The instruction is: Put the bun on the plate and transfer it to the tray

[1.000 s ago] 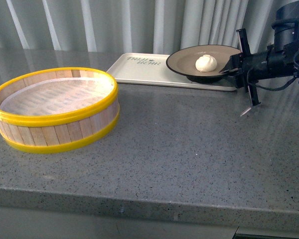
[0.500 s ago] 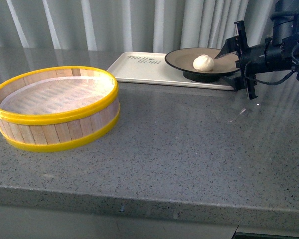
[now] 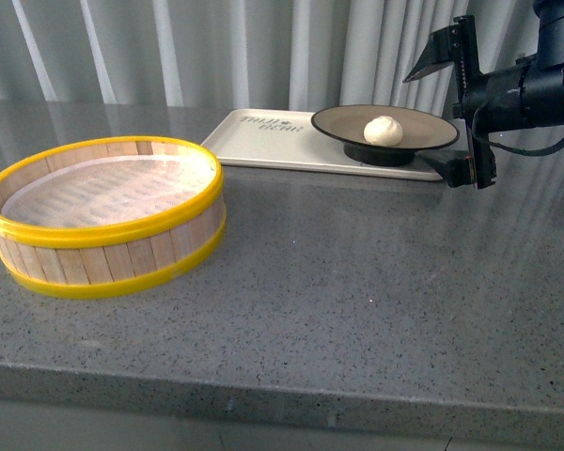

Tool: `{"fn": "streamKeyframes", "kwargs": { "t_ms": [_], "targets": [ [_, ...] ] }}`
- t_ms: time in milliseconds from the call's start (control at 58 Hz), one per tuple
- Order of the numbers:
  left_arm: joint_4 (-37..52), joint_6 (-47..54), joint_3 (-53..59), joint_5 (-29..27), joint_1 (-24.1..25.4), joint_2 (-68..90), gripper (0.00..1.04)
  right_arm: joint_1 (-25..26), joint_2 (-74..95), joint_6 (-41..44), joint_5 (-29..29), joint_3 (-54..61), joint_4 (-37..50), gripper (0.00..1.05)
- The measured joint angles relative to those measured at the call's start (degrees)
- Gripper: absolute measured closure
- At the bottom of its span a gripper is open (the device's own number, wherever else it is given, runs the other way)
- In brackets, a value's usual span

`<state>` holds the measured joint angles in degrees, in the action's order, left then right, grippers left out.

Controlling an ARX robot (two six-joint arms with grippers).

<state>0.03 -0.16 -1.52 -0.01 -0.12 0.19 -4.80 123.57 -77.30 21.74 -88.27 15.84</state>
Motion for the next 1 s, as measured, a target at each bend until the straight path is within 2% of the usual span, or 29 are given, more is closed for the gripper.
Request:
{"fn": "streamKeyframes", "kwargs": {
  "t_ms": [190,345,483,517,534,569,586,621,672,776,862,1000],
  "targets": [
    [0.0,0.0,0.0,0.0,0.0,0.0,0.07,-3.5,-14.9,-0.9,-2.9,17.8,6.0,0.08],
    [0.0,0.0,0.0,0.0,0.0,0.0,0.07,-5.9,-32.2,5.7,-6.4,36.2,6.8,0.08],
    [0.0,0.0,0.0,0.0,0.0,0.0,0.07,-5.8,-33.2,8.5,-7.9,37.4,7.6,0.09],
    [0.0,0.0,0.0,0.0,0.0,0.0,0.07,-6.3,-33.0,15.1,-16.3,40.3,14.9,0.15],
    [0.0,0.0,0.0,0.0,0.0,0.0,0.07,-6.4,-32.9,17.4,-18.4,41.1,17.0,0.17],
    [0.0,0.0,0.0,0.0,0.0,0.0,0.07,-6.4,-33.0,28.4,-25.6,44.7,24.3,0.24],
    [0.0,0.0,0.0,0.0,0.0,0.0,0.07,-6.4,-33.2,29.6,-26.2,45.6,25.8,0.26],
    [0.0,0.0,0.0,-0.1,0.0,0.0,0.07,-6.2,-34.3,40.0,-30.4,49.1,30.9,0.33],
    [0.0,0.0,0.0,-0.1,0.0,0.0,0.07,-5.6,-36.5,52.7,-31.1,52.8,34.5,0.42],
    [0.0,0.0,0.0,0.0,0.0,0.0,0.07,-4.0,-41.4,67.7,-30.4,58.6,37.2,0.6],
    [0.0,0.0,0.0,0.0,0.0,0.0,0.07,-2.9,-44.5,72.7,-29.6,63.1,37.9,0.74],
    [0.0,0.0,0.0,0.0,0.0,0.0,0.07,-1.7,-49.0,75.8,-27.8,69.0,38.3,0.97]
  ]
}}
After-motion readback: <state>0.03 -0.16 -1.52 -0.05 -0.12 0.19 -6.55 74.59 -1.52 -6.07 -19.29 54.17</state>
